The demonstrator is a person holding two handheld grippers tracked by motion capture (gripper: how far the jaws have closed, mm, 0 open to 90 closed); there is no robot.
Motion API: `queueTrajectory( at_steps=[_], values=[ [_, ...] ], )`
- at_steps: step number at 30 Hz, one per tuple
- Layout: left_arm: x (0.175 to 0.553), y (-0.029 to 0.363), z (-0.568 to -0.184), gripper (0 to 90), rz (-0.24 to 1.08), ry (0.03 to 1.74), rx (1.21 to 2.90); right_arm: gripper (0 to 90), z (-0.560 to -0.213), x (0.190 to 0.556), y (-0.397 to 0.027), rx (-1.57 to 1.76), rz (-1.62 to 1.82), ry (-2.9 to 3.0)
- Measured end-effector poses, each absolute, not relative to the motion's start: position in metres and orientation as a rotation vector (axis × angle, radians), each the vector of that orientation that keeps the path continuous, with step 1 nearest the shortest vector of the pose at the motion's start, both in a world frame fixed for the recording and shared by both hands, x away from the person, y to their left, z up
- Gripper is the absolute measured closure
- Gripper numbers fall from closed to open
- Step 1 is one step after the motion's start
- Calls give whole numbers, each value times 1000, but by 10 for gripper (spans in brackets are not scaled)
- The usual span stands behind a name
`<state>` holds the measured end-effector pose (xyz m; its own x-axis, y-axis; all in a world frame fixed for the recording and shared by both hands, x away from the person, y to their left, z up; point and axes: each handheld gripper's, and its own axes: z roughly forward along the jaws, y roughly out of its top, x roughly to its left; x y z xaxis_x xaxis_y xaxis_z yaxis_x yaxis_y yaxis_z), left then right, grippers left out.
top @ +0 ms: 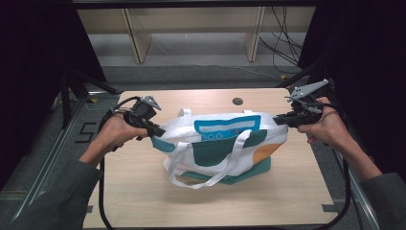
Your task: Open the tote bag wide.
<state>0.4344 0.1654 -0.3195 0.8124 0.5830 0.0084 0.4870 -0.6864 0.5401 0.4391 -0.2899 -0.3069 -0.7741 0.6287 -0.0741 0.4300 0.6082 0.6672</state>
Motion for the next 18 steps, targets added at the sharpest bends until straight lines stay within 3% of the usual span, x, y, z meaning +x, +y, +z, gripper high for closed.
queueTrajectory(
  at_steps=[10,18],
  values=[
    [438,158,-363,826,179,792,2513,885,-329,442,-289,897,927,2563],
    [442,153,-407,827,129,844,2457,885,-360,442,-285,970,938,2592]
  ],
)
